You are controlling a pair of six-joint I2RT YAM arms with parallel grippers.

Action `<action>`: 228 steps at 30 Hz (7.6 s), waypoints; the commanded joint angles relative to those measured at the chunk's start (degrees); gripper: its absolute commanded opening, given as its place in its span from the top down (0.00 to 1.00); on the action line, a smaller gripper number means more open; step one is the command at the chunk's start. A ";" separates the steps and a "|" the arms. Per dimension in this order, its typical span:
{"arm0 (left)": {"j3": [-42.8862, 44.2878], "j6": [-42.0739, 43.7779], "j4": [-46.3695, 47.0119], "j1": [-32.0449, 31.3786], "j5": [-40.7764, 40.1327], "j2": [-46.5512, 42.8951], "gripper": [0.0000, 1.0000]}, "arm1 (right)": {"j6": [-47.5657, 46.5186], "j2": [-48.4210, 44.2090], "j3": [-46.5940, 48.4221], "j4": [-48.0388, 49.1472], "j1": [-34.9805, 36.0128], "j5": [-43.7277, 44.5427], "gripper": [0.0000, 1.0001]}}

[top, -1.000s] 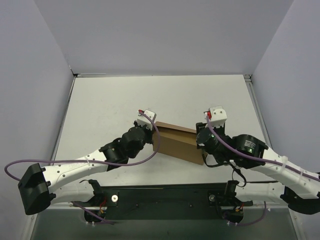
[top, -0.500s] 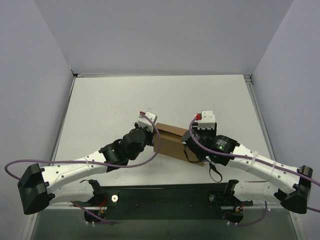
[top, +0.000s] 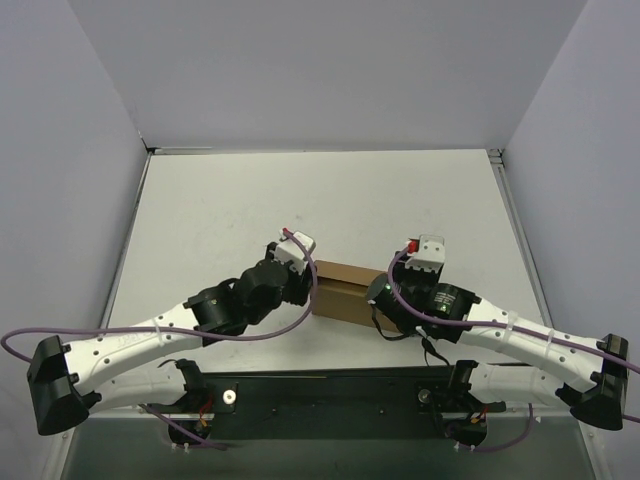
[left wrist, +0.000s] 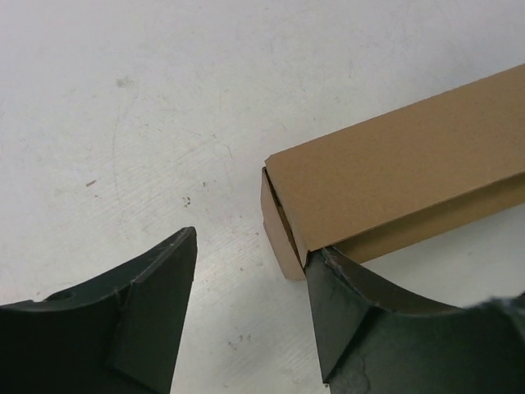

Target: Fold the paper box

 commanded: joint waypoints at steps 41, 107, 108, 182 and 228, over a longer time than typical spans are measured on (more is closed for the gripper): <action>-4.56 -22.73 0.70 15.84 31.44 0.18 0.41 | 4.85 0.35 -3.20 -5.57 0.89 -0.92 0.60; -10.98 -18.69 -0.44 13.73 24.76 2.99 0.58 | 4.68 -31.30 -11.46 -23.41 -21.61 -42.14 1.00; -11.07 -18.51 -0.35 13.73 24.76 2.99 0.58 | 4.32 -31.03 -11.54 -23.76 -21.69 -42.58 1.00; -9.31 -15.35 0.26 8.72 21.42 7.03 0.71 | -3.77 -16.61 -1.18 -41.25 -20.55 -51.99 0.77; -5.44 -23.78 6.94 26.29 38.65 -3.25 0.27 | 8.01 -12.31 -8.03 -27.98 -7.98 -46.71 1.00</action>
